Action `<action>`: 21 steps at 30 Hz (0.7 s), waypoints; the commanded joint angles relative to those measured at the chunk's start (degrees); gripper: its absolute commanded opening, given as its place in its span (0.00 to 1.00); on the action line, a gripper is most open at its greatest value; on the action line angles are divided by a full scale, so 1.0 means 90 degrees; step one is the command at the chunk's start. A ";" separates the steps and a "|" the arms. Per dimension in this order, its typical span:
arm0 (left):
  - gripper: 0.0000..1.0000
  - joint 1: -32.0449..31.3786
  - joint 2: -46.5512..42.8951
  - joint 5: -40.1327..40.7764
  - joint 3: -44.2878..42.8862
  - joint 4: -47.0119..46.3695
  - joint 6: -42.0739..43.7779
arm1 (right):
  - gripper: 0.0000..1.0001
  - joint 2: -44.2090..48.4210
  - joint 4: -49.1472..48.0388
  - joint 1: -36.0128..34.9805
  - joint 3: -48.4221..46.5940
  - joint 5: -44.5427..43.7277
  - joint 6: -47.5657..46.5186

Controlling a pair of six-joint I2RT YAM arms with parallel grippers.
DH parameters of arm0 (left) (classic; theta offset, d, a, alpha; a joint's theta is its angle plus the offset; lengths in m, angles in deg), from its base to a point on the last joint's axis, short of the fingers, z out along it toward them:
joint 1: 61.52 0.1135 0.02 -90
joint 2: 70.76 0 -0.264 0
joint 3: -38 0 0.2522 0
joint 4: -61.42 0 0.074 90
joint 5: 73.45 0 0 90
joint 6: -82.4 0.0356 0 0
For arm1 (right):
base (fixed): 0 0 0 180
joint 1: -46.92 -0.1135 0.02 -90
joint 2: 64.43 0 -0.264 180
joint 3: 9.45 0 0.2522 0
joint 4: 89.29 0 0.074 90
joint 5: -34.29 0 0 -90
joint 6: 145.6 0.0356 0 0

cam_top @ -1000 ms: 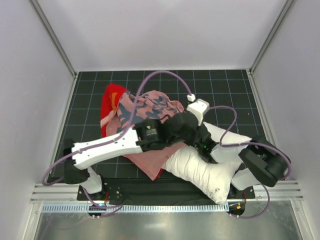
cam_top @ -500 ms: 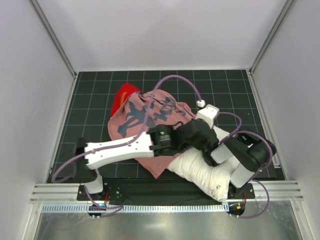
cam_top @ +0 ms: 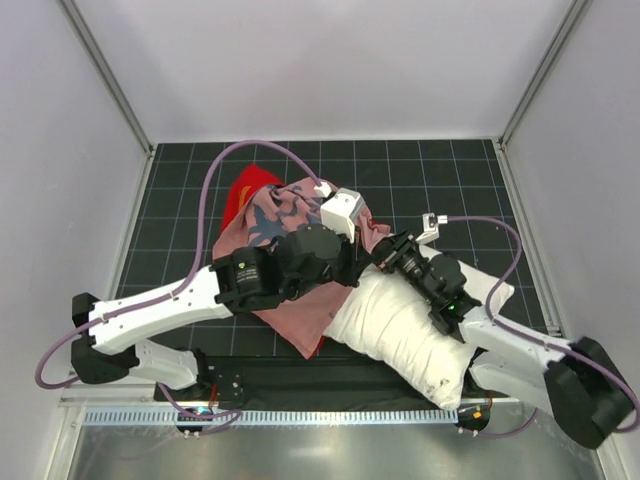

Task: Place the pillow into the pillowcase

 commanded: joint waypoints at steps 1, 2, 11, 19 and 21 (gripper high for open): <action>0.02 -0.0015 -0.0259 -0.0086 -0.0031 -0.0569 -0.0042 | 0.22 0.0926 0.3413 0.0115 -0.0481 -0.0496 -0.0827; 0.02 -0.0025 -0.0240 -0.0076 -0.0021 -0.0560 -0.0032 | 0.28 0.1111 0.3760 0.0144 -0.0569 -0.0767 -0.0905; 0.02 -0.0015 0.0248 -0.0047 -0.0070 -0.0569 0.0212 | 0.69 0.3495 0.7638 0.0330 -0.1836 -0.2409 -0.2330; 0.03 -0.0054 0.1175 -0.0407 -0.0050 -0.0774 0.0398 | 1.00 0.2219 0.9622 0.1001 -0.3772 -0.2571 -0.3523; 0.18 -0.0132 0.1488 -0.0525 -0.0070 -0.0853 0.0475 | 1.00 0.1750 0.9623 0.1412 -0.3900 -0.1887 -0.3611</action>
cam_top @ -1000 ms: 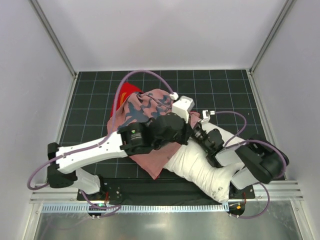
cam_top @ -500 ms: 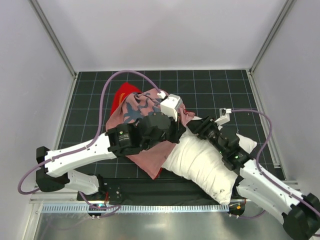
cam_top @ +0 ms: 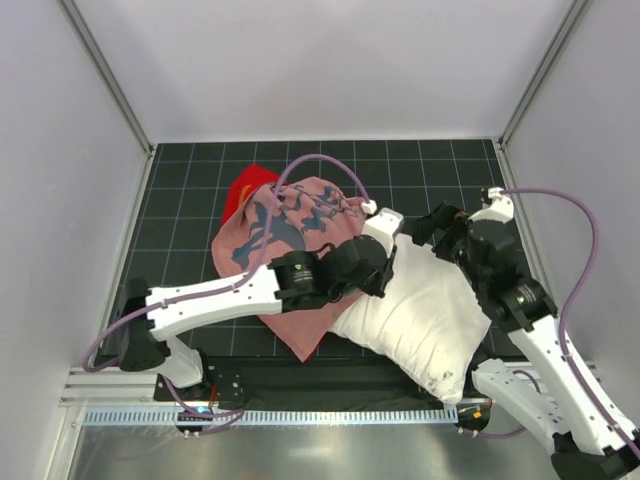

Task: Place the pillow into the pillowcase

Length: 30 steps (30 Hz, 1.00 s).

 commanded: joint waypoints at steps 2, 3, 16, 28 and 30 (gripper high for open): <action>0.53 -0.0281 0.0479 -0.0321 -0.0208 -0.0338 0.0320 | 1.00 -0.0819 0.0737 0.1229 -0.0070 0.1643 -0.0568; 0.65 -0.0301 0.0519 -0.0186 -0.0257 -0.0260 0.0350 | 1.00 -0.0849 0.0572 0.1483 0.0018 0.1946 -0.0549; 0.96 0.0616 0.1200 0.1007 -0.3380 0.2902 0.1140 | 0.50 -0.0158 -0.0591 0.2120 0.1825 0.4359 -0.0247; 0.98 0.0998 0.2667 0.0344 -0.5541 0.5014 0.2343 | 0.04 0.1015 -0.0739 0.2100 0.0547 0.5963 -0.0802; 0.98 0.0998 0.2716 0.0071 -0.5551 0.5121 0.2363 | 0.04 0.1210 -0.0661 0.2100 0.0420 0.6099 -0.1017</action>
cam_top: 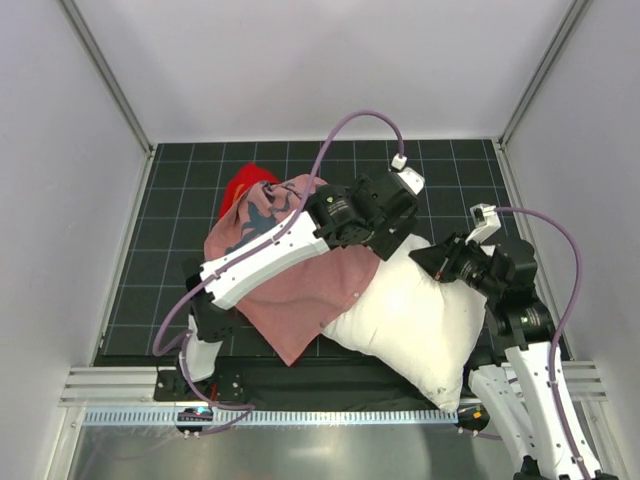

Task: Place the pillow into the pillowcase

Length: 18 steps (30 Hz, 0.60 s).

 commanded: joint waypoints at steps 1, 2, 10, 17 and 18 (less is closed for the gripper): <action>0.99 -0.0017 -0.0096 -0.0506 -0.0339 0.0655 0.0323 | 0.04 0.0399 -0.0248 -0.0059 -0.0639 0.0983 -0.0318; 0.99 -0.0017 -0.0077 -0.0574 -0.0387 0.0714 0.0323 | 0.04 0.0458 -0.0199 -0.0059 -0.0659 0.1089 -0.0376; 0.99 0.0090 0.0352 -0.0623 -0.0837 0.0812 0.0186 | 0.04 0.0703 -0.0052 -0.0059 -0.0591 0.1208 -0.0543; 0.98 0.0432 0.0665 -0.1375 -0.0827 0.0451 0.0088 | 0.04 0.0781 -0.0033 -0.0049 -0.0591 0.1130 -0.0524; 0.97 0.0529 0.0753 -0.1376 -0.0856 0.0489 0.0069 | 0.04 0.0791 -0.0032 -0.0059 -0.0591 0.1110 -0.0514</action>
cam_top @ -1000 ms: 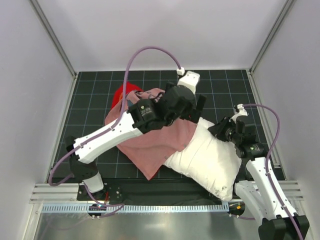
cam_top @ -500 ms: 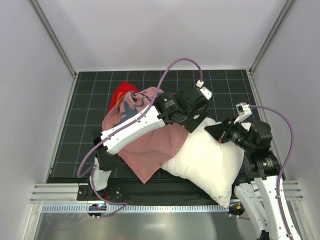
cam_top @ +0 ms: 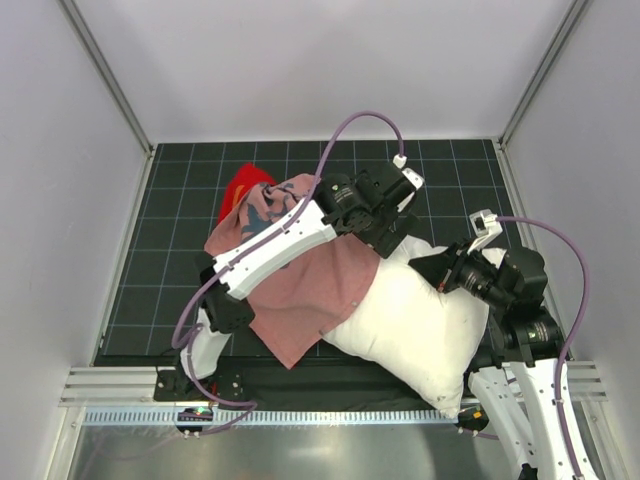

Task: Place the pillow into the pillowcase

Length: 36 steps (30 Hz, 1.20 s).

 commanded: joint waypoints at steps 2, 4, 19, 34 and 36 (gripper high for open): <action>0.96 0.0292 0.0504 -0.0414 -0.0325 -0.0006 -0.0104 | 0.04 0.0252 -0.0390 -0.0039 -0.0368 0.0423 0.0067; 0.95 0.0399 0.0661 -0.0638 -0.0345 -0.0054 -0.0143 | 0.04 0.0271 -0.0428 -0.0039 -0.0319 0.0384 0.0076; 0.00 0.1531 0.0799 -0.1186 -0.1116 -0.1985 -0.1197 | 0.04 -0.0947 -0.1676 -0.0030 0.0150 -0.0455 0.0612; 0.00 0.2275 -0.2719 -0.1723 0.2658 -0.6769 -0.1978 | 0.04 -0.2504 -0.2568 -0.0622 -0.2879 -0.0398 0.0391; 0.00 0.2207 -0.3417 -0.1655 0.4296 -0.8009 -0.2096 | 0.04 -0.2249 -0.2654 -0.0994 -0.2080 -0.0476 0.0272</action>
